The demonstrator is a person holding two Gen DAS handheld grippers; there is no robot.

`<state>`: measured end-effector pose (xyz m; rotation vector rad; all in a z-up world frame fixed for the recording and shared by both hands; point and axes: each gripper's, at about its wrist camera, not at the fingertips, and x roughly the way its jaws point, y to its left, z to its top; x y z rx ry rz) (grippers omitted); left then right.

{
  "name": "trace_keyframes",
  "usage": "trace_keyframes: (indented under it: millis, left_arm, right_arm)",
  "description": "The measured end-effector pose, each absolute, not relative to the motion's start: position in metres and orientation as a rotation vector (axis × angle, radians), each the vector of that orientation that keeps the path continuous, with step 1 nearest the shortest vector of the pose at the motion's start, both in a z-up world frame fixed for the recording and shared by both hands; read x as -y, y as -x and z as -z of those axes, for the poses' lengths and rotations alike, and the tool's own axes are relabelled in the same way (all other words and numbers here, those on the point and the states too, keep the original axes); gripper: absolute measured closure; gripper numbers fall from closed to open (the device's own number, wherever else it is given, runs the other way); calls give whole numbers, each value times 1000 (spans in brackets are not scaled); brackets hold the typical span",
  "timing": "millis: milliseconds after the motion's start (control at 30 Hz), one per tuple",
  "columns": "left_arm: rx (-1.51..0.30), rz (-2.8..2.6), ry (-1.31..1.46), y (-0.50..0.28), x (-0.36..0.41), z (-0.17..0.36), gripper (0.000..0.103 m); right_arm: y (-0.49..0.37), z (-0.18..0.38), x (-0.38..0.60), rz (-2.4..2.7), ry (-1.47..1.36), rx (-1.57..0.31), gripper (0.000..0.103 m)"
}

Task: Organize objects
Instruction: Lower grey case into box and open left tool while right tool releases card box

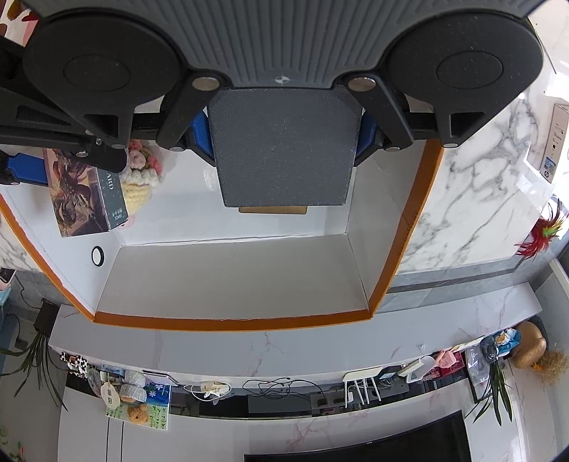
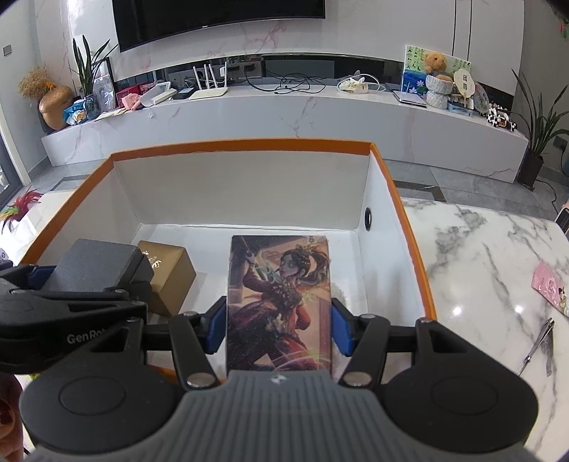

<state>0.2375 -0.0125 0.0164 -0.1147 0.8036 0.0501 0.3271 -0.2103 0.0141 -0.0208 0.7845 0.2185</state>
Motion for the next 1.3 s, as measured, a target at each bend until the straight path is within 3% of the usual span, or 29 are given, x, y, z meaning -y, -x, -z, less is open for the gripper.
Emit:
trace_keyframes:
  millis: [233,800,900,967,1300]
  left_arm:
    - [-813,-68,113,-239,13,-17,15]
    - [-806,-105,210,-237,-4,-23,15]
    - [-799,-110,216,-237,-5,-24,15]
    - [-796,-111,216,-236,-6,-24,15]
    - [-777,-122,232,-235,-8,-26,15]
  right_arm:
    - [-327,-15,211,-220,17,-791,42]
    - [-320,-19,204,-252,18,-780,30]
    - [-319,-21,203,-256,28,-771,27]
    - [-317,-23,201,-248,46,-758,19]
    - [-316,-27,207,-237,51,-745,19]
